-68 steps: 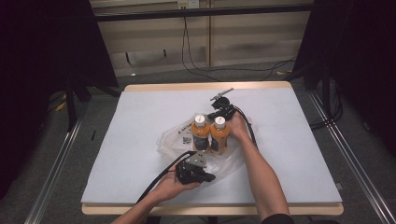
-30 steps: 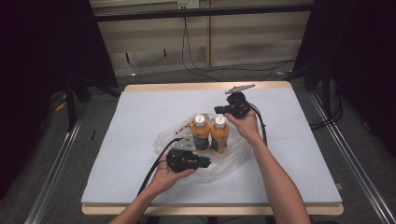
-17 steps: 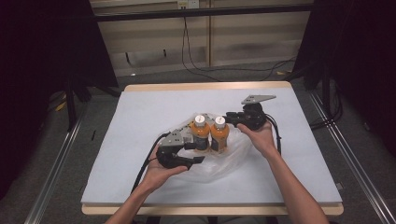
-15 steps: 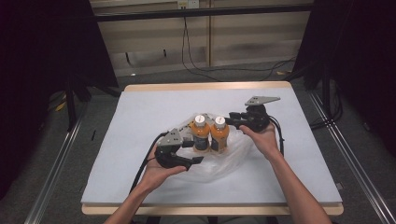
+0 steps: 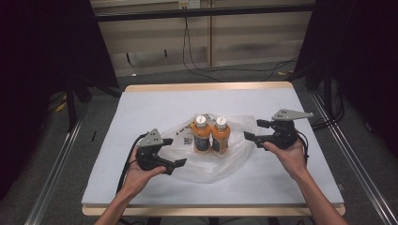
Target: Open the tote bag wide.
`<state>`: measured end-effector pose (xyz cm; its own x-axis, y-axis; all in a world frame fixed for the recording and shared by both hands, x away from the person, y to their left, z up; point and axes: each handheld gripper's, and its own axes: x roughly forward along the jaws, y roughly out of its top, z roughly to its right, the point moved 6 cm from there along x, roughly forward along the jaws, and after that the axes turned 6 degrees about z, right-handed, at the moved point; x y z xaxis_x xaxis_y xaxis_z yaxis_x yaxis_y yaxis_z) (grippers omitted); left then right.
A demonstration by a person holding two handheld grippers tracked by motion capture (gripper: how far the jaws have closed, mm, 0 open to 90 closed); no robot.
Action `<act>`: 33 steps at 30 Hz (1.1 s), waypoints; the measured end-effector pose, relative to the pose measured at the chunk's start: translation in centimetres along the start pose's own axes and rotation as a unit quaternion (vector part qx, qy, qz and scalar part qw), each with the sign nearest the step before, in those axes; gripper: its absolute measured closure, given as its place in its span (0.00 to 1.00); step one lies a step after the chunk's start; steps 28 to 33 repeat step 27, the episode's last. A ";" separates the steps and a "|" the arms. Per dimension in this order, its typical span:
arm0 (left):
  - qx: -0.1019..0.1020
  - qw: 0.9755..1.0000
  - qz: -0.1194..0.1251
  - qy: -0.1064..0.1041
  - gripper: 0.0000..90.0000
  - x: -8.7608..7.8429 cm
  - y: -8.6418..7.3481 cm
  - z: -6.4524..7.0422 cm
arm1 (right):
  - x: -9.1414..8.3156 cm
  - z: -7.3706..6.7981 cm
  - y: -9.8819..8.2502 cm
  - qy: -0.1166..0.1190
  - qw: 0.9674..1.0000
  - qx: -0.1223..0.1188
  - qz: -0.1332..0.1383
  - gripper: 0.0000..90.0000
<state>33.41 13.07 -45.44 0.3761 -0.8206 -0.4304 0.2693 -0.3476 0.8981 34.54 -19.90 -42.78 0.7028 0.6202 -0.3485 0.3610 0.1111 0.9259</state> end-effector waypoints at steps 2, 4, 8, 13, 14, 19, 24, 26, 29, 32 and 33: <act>-0.007 1.000 0.004 0.015 0.08 -0.6 -0.3 -0.2 | -0.9 -0.2 -0.3 -0.006 1.000 0.003 0.003 0.21; -0.001 1.000 0.000 0.028 0.06 -1.5 -0.6 -0.7 | -1.8 -0.3 -0.4 -0.017 1.000 -0.002 0.008 0.19; -0.007 0.999 0.010 0.043 0.06 -3.0 -1.2 -1.1 | -3.5 -0.3 -1.0 -0.029 0.999 0.004 0.016 0.18; -0.022 0.998 0.021 0.060 0.04 -4.9 -2.3 -1.3 | -4.7 -0.3 -2.6 -0.048 0.999 0.007 0.007 0.16; -0.025 0.997 0.023 0.066 0.03 -5.1 -2.4 -1.3 | -5.0 -0.3 -2.9 -0.051 0.999 0.007 0.007 0.16; -0.041 0.995 0.029 0.090 0.03 -6.8 -3.6 -1.7 | -6.7 -0.8 -4.2 -0.068 0.998 0.005 0.006 0.15; -0.056 0.992 0.029 0.112 0.03 -7.9 -4.9 -2.1 | -8.5 -0.4 -5.9 -0.088 0.996 0.022 0.014 0.15; -0.059 0.991 0.037 0.117 0.03 -8.5 -5.6 -2.3 | -9.1 -0.1 -6.4 -0.092 0.995 0.036 0.022 0.15; -0.059 0.991 0.037 0.117 0.03 -8.5 -5.6 -2.3 | -9.1 -0.1 -6.4 -0.092 0.995 0.036 0.022 0.15; -0.059 0.991 0.037 0.117 0.03 -8.5 -5.6 -2.3 | -9.1 -0.1 -6.4 -0.092 0.995 0.036 0.022 0.15; -0.059 0.991 0.037 0.117 0.03 -8.5 -5.6 -2.3 | -9.1 -0.1 -6.4 -0.092 0.995 0.036 0.022 0.15</act>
